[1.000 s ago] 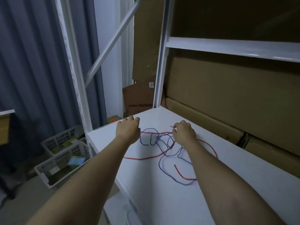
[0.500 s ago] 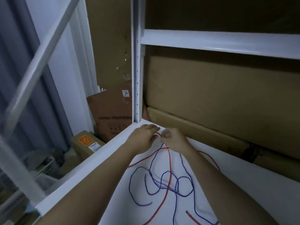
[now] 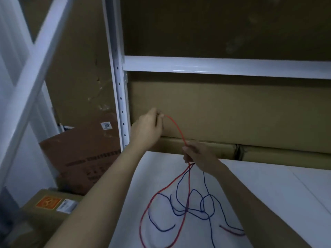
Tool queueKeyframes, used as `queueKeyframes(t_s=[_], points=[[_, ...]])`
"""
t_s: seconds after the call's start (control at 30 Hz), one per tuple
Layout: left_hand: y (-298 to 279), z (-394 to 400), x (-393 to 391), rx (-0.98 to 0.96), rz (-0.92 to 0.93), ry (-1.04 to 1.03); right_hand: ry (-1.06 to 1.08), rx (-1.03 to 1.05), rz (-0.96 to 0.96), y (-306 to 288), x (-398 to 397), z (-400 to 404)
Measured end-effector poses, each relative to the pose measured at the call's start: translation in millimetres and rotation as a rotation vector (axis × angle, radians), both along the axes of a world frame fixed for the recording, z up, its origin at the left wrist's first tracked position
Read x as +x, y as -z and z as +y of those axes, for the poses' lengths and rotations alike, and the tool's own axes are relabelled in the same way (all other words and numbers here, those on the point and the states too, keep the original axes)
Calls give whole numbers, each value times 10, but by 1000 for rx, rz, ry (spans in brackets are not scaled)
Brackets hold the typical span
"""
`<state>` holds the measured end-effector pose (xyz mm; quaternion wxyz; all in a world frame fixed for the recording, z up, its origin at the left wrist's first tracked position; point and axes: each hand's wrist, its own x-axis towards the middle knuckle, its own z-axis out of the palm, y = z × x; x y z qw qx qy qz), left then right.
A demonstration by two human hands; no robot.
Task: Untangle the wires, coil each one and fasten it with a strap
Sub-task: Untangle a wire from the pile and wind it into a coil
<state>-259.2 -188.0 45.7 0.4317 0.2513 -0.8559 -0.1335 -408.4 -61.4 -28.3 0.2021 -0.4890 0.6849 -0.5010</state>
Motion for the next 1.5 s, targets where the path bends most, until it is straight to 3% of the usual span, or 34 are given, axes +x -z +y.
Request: queueKeyframes(t_s=[0.1,0.23,0.3,0.43,0.6,0.7,0.77,0.83,0.93,1.03,1.1,1.17,1.27,1.37,1.5], points=[[-68,24,98,189,134,78,85,107,95,-20,57,67],[-202,68,147,535,209,284,330,-215,-148,-387,121,22],[-318,154,147,666,263,402,423,-349,-169,-613,172,-34],[-537,301,180,869,397,664,535,-390,56,-824,252,-133],[-597,297,227,912,516,806,329,48,473,-602,397,-109],[-513,242,204,1022,591,814,159,17,699,-387,633,0],[-372,194,156,998,589,773,102,-80,770,-227,758,89],[-198,124,141,841,489,625,90,-145,729,-115,797,184],[42,-17,207,458,193,359,109,-168,555,-51,762,316],[244,-83,256,300,-11,363,208,-294,383,-128,693,394],[345,-23,274,243,-141,366,287,-422,394,-260,659,384],[400,88,298,357,-144,477,348,-498,472,-425,614,320],[401,227,353,675,-19,708,396,-522,436,-600,513,190],[345,263,465,849,70,832,336,-418,301,-628,420,94],[282,253,584,951,44,994,191,-269,204,-525,461,12]])
